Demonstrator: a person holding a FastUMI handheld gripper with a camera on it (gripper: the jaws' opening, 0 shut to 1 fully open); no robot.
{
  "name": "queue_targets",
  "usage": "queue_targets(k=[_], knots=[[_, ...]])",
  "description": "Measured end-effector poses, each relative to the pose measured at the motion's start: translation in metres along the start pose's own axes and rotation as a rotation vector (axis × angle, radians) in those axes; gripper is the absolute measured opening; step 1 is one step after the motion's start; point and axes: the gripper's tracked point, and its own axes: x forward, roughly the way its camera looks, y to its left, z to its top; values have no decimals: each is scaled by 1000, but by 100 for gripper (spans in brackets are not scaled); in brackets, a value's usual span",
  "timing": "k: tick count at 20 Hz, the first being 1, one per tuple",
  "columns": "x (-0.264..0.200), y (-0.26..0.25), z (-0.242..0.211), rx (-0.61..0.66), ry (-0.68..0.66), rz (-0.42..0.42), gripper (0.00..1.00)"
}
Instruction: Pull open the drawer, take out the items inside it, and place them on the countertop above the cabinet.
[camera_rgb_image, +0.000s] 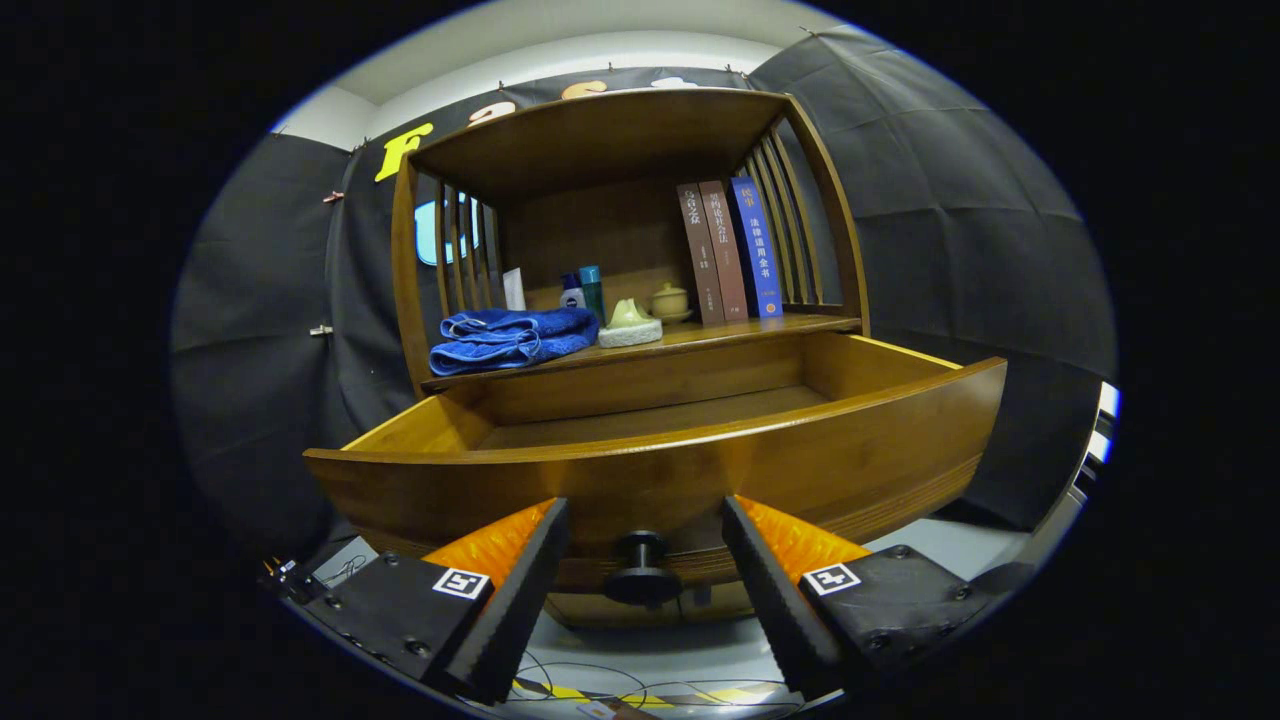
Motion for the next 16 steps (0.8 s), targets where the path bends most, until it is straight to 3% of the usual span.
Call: queue_targets(k=[5,16], knots=[[13,2,7,-7,-4,-4,99],[95,7,29,-7,-11,-8,99]])
